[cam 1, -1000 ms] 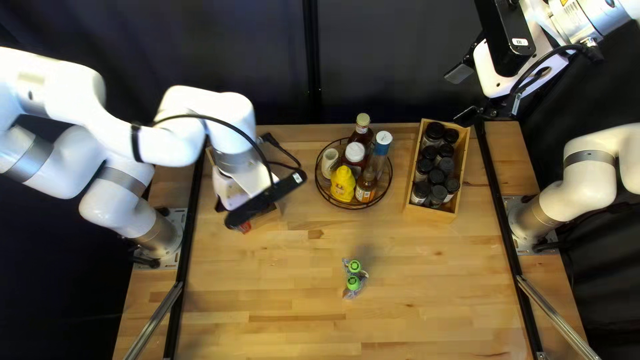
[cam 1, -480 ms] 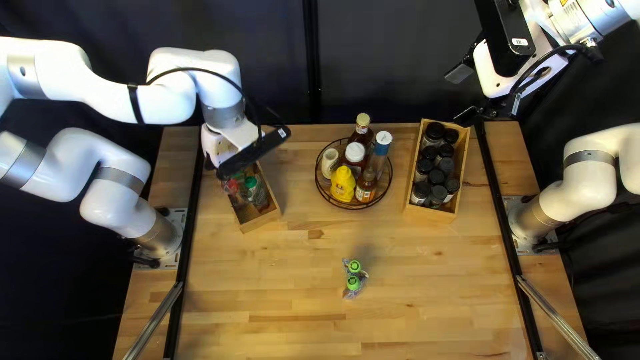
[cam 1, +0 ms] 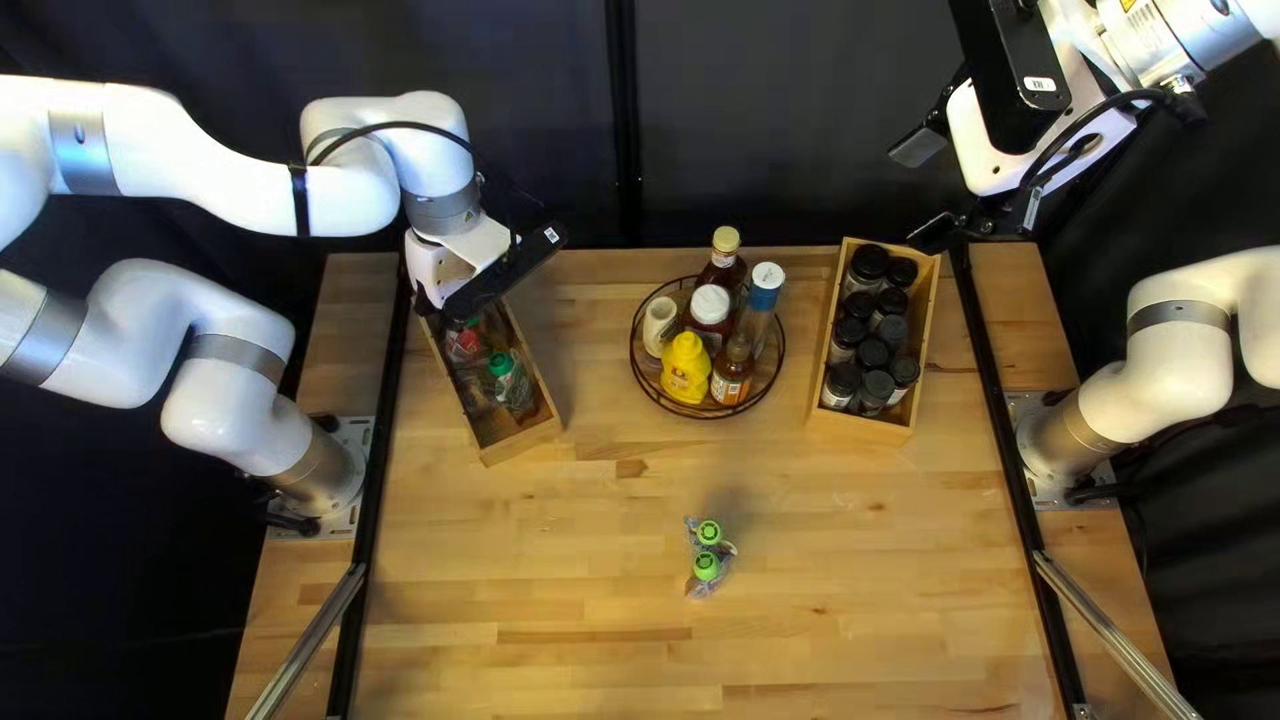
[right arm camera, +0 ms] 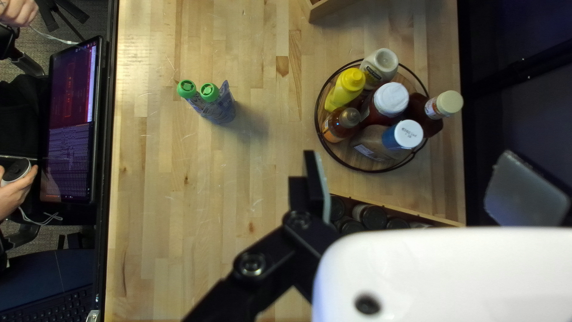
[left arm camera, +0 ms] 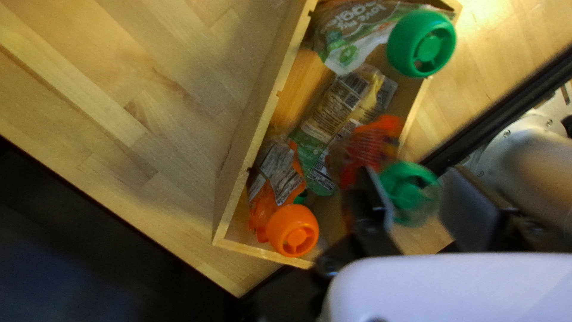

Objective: Separate condiments, baby food and spices and place it in 3 different racks/containers

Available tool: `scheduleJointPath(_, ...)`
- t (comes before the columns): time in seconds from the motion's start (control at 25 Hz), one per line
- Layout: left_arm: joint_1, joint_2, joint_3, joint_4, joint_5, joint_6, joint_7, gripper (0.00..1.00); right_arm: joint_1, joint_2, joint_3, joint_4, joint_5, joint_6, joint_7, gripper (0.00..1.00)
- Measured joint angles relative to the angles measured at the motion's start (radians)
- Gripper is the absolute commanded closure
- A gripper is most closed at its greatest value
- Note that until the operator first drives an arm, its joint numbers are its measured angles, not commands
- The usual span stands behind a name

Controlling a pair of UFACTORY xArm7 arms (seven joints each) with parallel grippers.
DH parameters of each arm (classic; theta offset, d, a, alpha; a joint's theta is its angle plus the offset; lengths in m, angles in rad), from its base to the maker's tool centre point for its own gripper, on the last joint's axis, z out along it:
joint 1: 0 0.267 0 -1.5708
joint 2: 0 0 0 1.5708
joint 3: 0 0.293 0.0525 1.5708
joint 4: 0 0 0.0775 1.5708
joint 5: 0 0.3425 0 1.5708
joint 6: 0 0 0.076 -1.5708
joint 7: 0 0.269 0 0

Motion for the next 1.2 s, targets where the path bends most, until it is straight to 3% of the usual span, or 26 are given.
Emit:
scheduleJointPath(0.36, -0.107, 0.079, -0.101, 0.056, -0.104, -0.052, -0.112, 0.00, 0.000, 0.000, 0.000, 0.000, 0.000, 0.000, 0.000, 0.00)
scheduleJointPath(0.76, -0.248, 0.226, -0.231, 0.104, -0.232, -0.261, -0.256, 0.00, 0.000, 0.000, 0.000, 0.000, 0.000, 0.000, 0.000, 0.00)
scheduleJointPath(1.2, -0.337, 0.520, -0.229, 0.253, -0.429, -0.505, -0.067, 0.00, 0.000, 0.000, 0.000, 0.000, 0.000, 0.000, 0.000, 0.00)
